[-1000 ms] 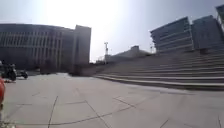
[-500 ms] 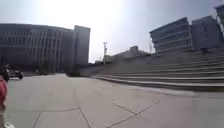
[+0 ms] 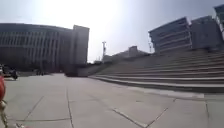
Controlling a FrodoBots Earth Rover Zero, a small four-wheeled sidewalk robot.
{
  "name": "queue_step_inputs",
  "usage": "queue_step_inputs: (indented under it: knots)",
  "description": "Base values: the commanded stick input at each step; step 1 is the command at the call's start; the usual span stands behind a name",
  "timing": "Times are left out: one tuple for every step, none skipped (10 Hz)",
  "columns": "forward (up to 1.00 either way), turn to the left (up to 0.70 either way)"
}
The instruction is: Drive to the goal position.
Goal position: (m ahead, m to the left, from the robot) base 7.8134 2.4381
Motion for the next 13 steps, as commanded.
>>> queue_step_inputs:
  knots:
    - [0.7,0.34]
    - [0.7,0.34]
    - [0.7,0.34]
    - [0.7,0.34]
    - [0.7,0.34]
    - [0.7,0.34]
    - [0.7,0.34]
    - [0.7,0.34]
    - [0.7,0.34]
    - [0.7,0.34]
    - [0.7,0.34]
    - [0.7,0.34]
    - [0.7,0.34]
